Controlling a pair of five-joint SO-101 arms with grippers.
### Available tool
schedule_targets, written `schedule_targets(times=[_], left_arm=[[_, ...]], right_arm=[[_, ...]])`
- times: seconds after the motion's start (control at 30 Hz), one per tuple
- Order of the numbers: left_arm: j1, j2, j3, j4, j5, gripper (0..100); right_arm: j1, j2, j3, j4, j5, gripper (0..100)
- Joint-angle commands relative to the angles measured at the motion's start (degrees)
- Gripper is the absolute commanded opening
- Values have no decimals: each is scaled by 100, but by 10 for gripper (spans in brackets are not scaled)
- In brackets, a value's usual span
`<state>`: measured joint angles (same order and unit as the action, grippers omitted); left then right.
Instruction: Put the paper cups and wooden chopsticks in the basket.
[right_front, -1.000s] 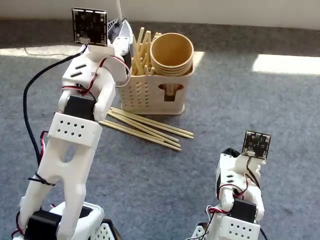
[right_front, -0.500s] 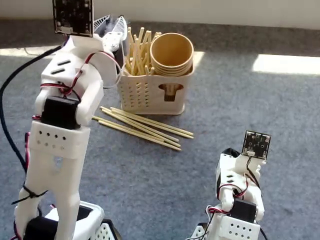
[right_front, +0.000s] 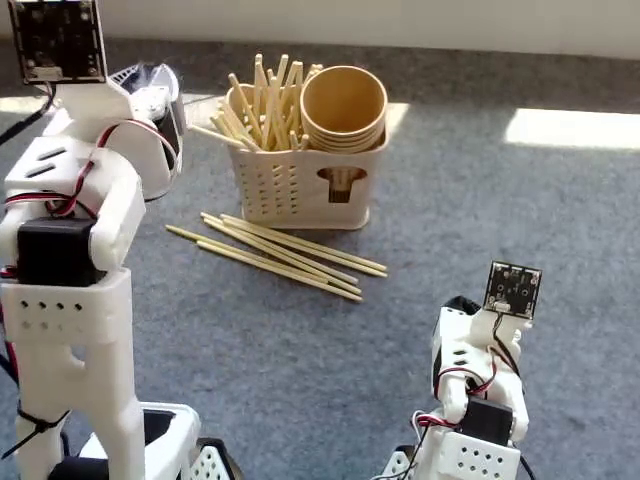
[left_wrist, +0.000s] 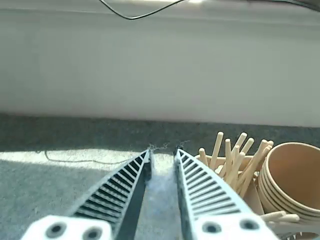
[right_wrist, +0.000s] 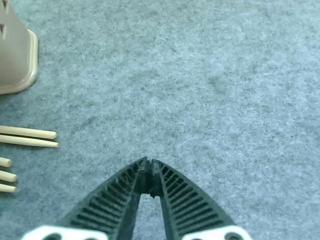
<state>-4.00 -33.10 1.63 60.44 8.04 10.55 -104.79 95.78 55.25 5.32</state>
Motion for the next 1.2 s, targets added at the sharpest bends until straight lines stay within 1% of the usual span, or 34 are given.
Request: schedule_targets(times=[0.0, 0.13, 0.27, 0.37, 0.43, 0.6, 0.7, 0.8, 0.9, 1.03, 1.17], left_arm=[[-136, -198, 163, 185, 18, 84], [-233, -198, 426, 492, 18, 85], [-286, -198, 426, 1143, -9, 116], [-251, -207, 409, 1451, -510, 121], [-224, -163, 426, 1319, -589, 123], [-171, -145, 479, 615, -589, 123], [233, -119, 497, 440, -589, 122], [585, 215, 664, 211, -598, 122], [681, 866, 708, -18, -598, 122], [576, 1508, 347, 18, -607, 122], [426, 1393, -198, 545, -598, 122]], right_arm=[[66, -48, 787, -154, -9, 5], [66, -48, 787, -154, -9, 5], [66, -48, 787, -154, -9, 5], [66, -48, 787, -154, -9, 5], [66, -48, 787, -154, -9, 5], [66, -48, 787, -154, -9, 5], [66, -48, 787, -154, -9, 5], [66, -48, 787, -154, -9, 5], [66, -48, 787, -154, -9, 5], [66, -48, 787, -154, -9, 5], [66, -48, 787, -154, -9, 5]])
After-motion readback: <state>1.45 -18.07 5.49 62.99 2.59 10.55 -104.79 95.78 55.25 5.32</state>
